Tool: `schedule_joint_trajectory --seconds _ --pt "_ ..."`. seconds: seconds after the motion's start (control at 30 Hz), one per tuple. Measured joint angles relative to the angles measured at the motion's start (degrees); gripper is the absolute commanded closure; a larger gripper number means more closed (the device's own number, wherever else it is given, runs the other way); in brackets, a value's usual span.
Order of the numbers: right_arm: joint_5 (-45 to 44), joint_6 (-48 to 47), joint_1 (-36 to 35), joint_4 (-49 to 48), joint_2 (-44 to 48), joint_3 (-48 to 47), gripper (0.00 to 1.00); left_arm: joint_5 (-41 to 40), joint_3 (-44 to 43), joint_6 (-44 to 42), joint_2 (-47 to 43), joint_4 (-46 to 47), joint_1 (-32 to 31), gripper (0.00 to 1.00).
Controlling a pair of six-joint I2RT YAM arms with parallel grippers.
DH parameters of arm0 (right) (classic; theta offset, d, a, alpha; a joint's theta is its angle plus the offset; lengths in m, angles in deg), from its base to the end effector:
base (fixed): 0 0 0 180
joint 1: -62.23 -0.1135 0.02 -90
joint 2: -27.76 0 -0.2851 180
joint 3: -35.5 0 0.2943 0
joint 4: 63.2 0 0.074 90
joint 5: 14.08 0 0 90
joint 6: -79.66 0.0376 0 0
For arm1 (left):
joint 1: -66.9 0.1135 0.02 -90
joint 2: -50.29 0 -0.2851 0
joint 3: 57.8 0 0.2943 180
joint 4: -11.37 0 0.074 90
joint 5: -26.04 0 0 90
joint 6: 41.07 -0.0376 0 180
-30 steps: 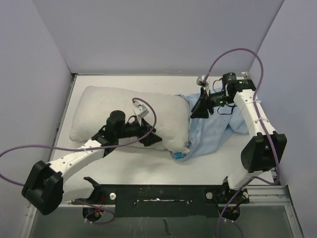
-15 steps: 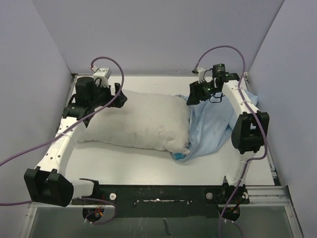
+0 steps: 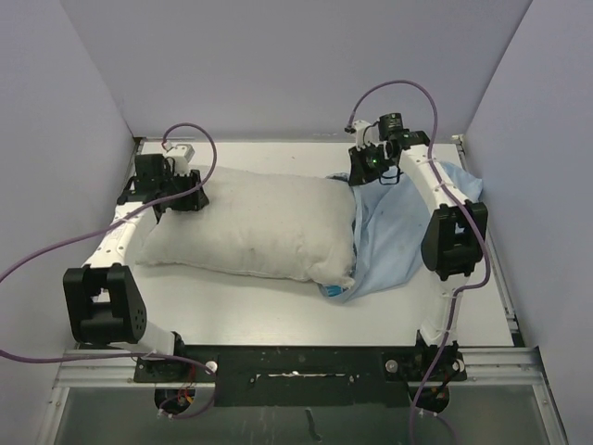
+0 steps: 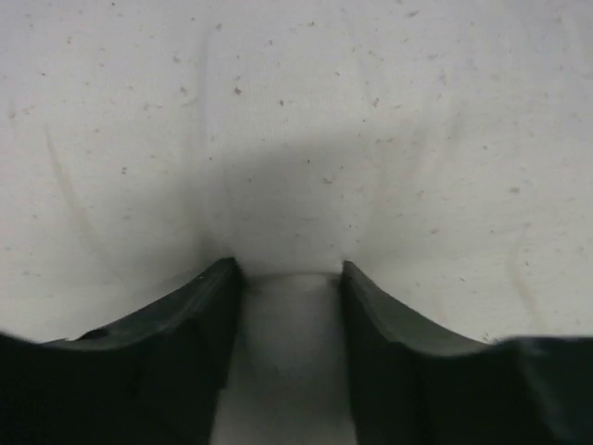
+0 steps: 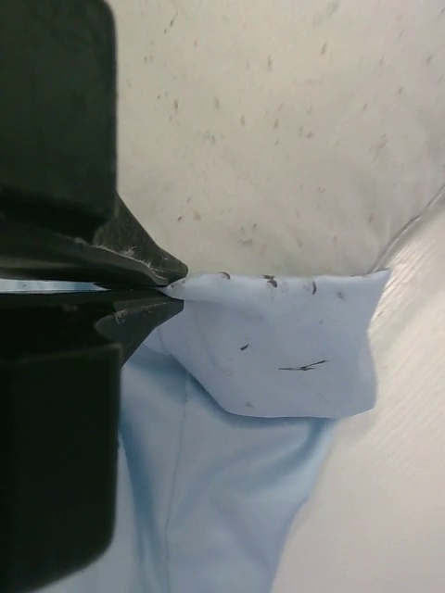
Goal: Put the pillow into the pillowcase
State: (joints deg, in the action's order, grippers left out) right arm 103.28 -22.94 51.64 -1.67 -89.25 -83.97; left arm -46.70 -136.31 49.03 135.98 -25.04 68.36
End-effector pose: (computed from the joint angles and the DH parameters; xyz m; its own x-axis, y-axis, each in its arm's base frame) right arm 0.4870 0.1086 0.2880 -0.7366 -0.3348 -0.5876 -0.5698 0.7752 0.2726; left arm 0.3703 -0.0017 0.2852 -0.6896 -0.0192 -0.7239 0.1893 0.9601 -0.2058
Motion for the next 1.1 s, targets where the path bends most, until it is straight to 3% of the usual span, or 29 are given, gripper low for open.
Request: schedule_joint_trajectory --seconds 0.03,0.07,0.27,0.43,0.57,0.67,0.73,0.8,0.87,1.0,1.1 --pt "0.0 0.0 -0.6 0.0 0.0 -1.0 1.0 1.6 0.7 -0.4 0.3 1.1 0.1 0.96" --pt "0.1 0.0 -1.3 -0.1 0.0 -1.9 1.0 4.0 1.7 -0.8 0.6 2.7 0.3 1.0" --pt "0.2 1.2 -9.8 -2.2 0.0 -6.9 1.0 11.8 7.5 -2.8 -0.3 12.9 -2.8 1.0" --pt "0.4 2.5 -18.2 -1.9 0.0 -7.0 1.0 13.5 17.5 -1.2 -9.9 21.6 -10.5 1.0" --pt "3.4 2.6 -20.3 -1.8 0.3 -6.1 0.98 11.8 22.3 1.7 -15.9 22.4 -11.5 1.0" --pt "4.3 2.8 -19.2 -3.5 1.9 -1.8 0.83 8.2 23.8 4.2 -17.5 22.8 -11.5 0.96" --pt "4.4 2.8 -17.5 -3.9 2.6 1.0 0.7 6.0 24.1 6.4 -18.0 22.9 -11.6 0.74" --pt "5.0 2.4 -15.3 -3.9 2.9 3.2 0.49 3.9 24.1 7.9 -18.5 22.7 -11.6 0.55" --pt "6.6 1.4 -12.5 -3.6 3.4 5.0 0.34 1.3 23.9 9.9 -19.4 21.6 -11.5 0.45" --pt "13.4 -3.0 -5.7 -0.7 6.9 6.0 0.16 -1.2 21.8 11.9 -22.3 17.3 -10.6 0.41" --pt "20.1 -7.6 0.2 2.8 13.0 6.1 0.1 0.0 20.5 10.6 -26.6 16.0 -10.7 0.36"
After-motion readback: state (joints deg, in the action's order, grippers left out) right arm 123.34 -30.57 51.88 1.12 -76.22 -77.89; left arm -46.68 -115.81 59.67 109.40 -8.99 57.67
